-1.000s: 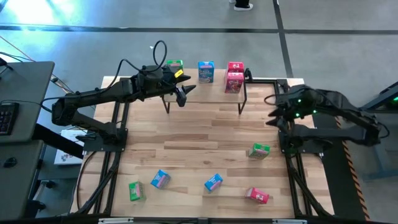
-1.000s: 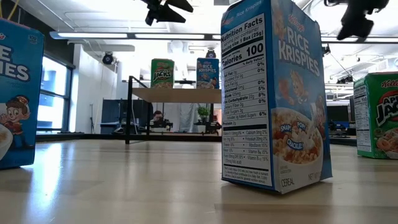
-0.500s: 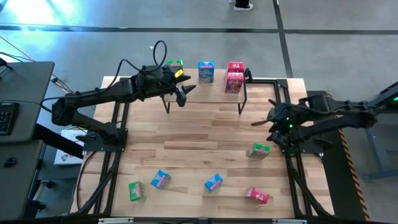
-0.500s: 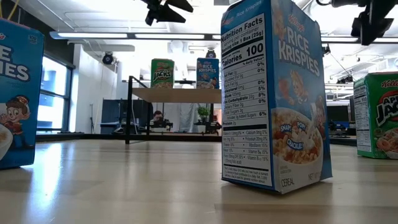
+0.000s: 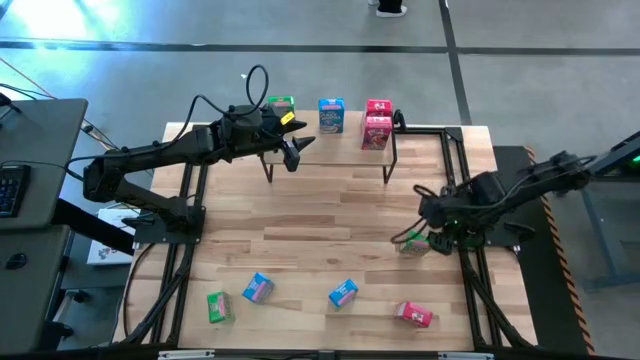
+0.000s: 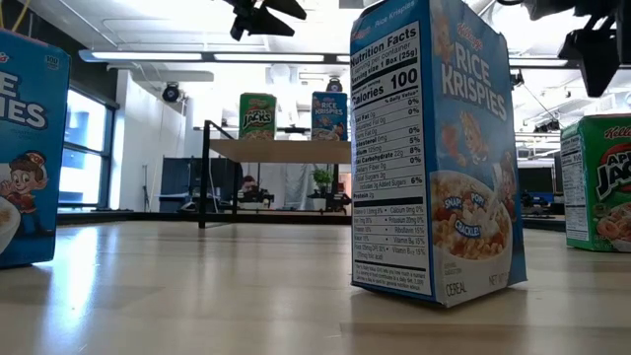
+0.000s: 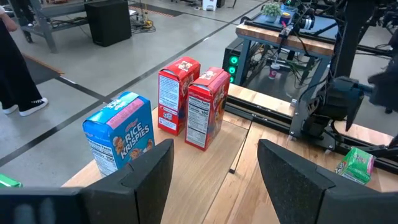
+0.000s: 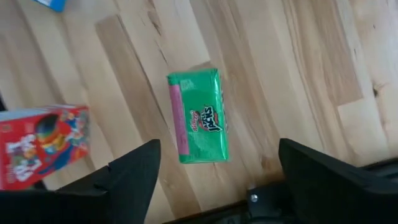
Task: Stack cereal on shelf
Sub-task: Put the bottom green cereal box on the shelf
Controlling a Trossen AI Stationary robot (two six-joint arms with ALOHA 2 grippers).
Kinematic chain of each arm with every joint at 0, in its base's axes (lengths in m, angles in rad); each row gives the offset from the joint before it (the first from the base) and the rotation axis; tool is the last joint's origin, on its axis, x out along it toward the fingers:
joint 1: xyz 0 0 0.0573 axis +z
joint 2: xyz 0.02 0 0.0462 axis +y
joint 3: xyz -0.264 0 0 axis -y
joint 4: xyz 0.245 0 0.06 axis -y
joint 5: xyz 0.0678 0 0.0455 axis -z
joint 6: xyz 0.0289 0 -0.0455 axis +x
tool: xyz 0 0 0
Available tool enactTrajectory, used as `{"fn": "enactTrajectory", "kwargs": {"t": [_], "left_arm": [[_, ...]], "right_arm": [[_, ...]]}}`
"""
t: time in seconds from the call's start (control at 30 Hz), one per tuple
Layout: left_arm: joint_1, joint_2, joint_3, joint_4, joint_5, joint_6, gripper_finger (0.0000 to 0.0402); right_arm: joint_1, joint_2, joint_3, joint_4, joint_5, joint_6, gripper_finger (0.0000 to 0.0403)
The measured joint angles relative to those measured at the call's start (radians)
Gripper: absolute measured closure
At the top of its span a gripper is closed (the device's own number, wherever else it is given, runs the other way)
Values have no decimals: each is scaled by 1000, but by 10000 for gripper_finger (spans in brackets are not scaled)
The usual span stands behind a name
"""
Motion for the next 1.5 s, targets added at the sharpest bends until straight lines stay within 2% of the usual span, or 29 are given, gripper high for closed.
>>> {"fn": "enactTrajectory", "kwargs": {"t": [0.37, 1.03, 1.17, 1.5], "left_arm": [[0, 0, 0, 0, 0, 0, 178], [0, 0, 0, 0, 0, 0, 178], [0, 0, 0, 0, 0, 0, 178], [0, 0, 0, 0, 0, 0, 178]], "right_arm": [[64, 165, -1, -10, -2, 13, 80], [64, 336, -1, -3, 0, 34, 81], [64, 337, -1, 0, -9, 50, 95], [64, 337, -1, 19, -14, 67, 160]]}}
